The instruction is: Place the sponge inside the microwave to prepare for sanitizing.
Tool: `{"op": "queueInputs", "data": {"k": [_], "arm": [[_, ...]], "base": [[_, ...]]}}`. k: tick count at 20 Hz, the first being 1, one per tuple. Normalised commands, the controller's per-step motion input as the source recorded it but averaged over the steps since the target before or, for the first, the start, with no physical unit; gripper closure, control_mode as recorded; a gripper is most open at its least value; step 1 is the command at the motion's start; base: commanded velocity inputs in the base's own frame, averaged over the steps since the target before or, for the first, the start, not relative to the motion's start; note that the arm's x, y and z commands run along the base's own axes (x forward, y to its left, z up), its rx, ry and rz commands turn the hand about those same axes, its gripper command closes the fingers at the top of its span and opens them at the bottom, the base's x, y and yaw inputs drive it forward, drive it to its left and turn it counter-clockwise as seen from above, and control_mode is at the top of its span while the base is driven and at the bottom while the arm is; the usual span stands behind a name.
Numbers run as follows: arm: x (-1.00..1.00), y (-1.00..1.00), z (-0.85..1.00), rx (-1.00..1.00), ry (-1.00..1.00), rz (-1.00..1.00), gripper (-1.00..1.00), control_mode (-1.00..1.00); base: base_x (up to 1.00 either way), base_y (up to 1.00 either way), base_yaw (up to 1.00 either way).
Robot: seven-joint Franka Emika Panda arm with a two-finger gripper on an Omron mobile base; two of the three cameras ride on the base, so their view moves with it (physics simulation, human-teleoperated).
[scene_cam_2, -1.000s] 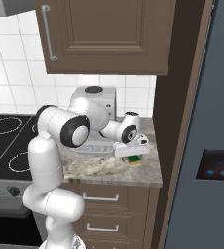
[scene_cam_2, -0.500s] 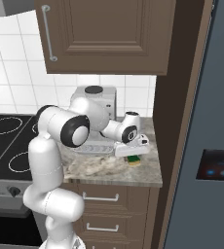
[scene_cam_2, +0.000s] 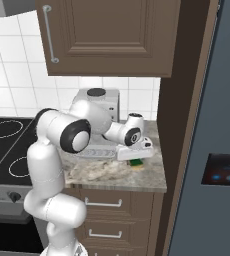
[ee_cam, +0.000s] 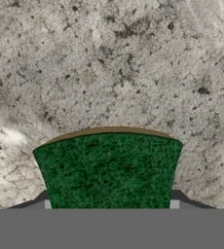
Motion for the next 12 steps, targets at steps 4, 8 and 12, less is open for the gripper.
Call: {"op": "queueInputs", "data": {"k": [4,8,12], "arm": [[-0.43,0.14,0.75,0.00,0.00,-0.09,1.00,-1.00],[-0.60,0.17,0.82,0.00,0.00,-0.10,1.00,-1.00],[-0.69,0.19,0.75,0.00,0.00,-0.09,1.00,-1.00]], "base": [[0.00,0.00,0.00],[0.00,0.00,0.00],[0.00,0.00,0.00]]}}
